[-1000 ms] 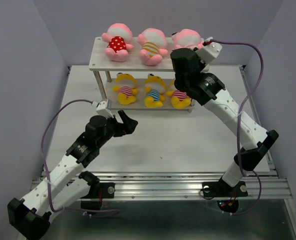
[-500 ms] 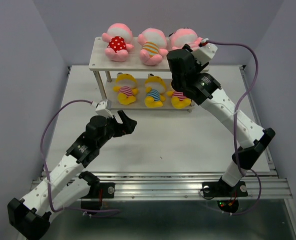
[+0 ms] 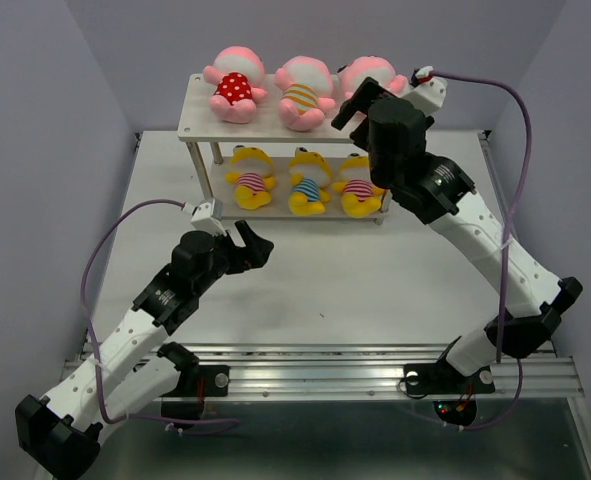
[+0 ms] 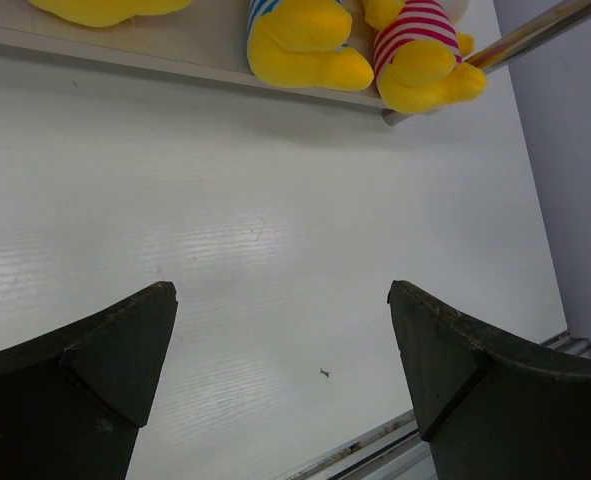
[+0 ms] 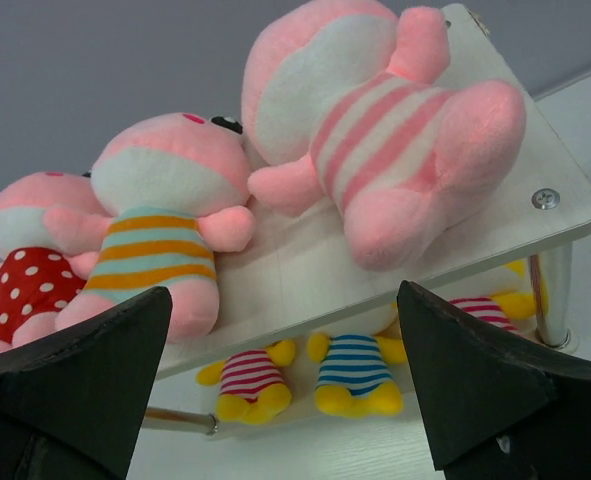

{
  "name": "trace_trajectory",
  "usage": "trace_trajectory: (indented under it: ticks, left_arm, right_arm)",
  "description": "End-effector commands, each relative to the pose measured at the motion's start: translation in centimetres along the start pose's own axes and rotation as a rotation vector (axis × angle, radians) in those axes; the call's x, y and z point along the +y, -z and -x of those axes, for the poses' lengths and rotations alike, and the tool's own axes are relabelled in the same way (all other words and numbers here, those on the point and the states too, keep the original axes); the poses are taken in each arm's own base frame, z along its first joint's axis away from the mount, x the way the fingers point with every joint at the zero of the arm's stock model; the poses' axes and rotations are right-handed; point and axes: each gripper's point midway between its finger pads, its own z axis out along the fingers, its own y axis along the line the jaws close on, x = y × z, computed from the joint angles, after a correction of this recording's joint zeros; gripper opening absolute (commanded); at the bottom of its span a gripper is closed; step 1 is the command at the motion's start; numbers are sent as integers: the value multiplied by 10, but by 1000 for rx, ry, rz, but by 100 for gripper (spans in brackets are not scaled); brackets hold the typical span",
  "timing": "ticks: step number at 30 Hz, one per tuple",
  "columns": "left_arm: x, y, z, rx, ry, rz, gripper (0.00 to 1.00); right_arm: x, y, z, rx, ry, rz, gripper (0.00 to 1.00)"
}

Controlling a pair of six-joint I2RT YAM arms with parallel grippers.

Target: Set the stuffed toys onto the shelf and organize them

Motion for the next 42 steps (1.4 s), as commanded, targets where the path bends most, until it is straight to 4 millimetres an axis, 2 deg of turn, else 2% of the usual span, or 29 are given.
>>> trace_trajectory:
  ticks: [1,3,9,11,13,14,15,16,22,23,25,28,29,31,32,35,40,42]
  left_arm:
    - [-9,2,13,-42,-7,-25,99]
    - [-9,2,13,-41,-9,-26,99]
    - [-9,1,13,-40,-12,-25,99]
    - [-9,0,12,-37,-14,-22,99]
    - [-8,-1,11,-33,-14,-19,99]
    - [-8,-2,10,-30,-15,-18,99]
    - [-8,-1,10,-30,-14,-21,99]
    - [-8,-1,11,-32,-14,-18,99]
    - [-6,-2,10,-35,-13,-15,99]
    - [-6,-3,9,-31,-13,-14,99]
    - [-6,-4,9,-28,-15,-11,99]
    - [-4,-5,7,-22,-16,-6,99]
    - [-5,-5,7,-22,-16,-6,99]
    - [-4,-5,7,-25,-15,-5,99]
    - [-4,-5,8,-26,-15,-4,99]
    - [-4,-4,9,-30,-15,-5,99]
    - [-3,-6,7,-24,-16,2,99]
    - [-3,-6,7,-23,-16,3,99]
  right_arm:
    - [10,22,25,-14,51,116,100]
    - [4,24,25,-15,105,113,100]
    - [-18,20,44,-80,248,13,100]
    - [-19,12,51,-88,267,11,100]
    - [-32,-3,67,-110,265,-21,100]
    - [-33,-8,74,-113,261,-6,100]
    - [-37,-17,76,-111,261,-12,100]
    - [-51,-28,86,-123,250,-41,100]
    - [-47,-45,86,-72,254,69,99]
    - [-42,-45,82,-57,249,96,97]
    - [-45,-50,79,-44,246,97,91]
    - [-56,-57,73,-34,228,62,76]
    - [-58,-59,70,-31,220,49,68]
    - [-64,-62,69,-30,212,29,63]
    - [-68,-64,64,-23,216,17,55]
    - [-74,-63,64,-32,196,-13,44]
    - [-81,-60,65,-38,193,-36,41]
    - [-82,-60,61,-28,193,-33,35]
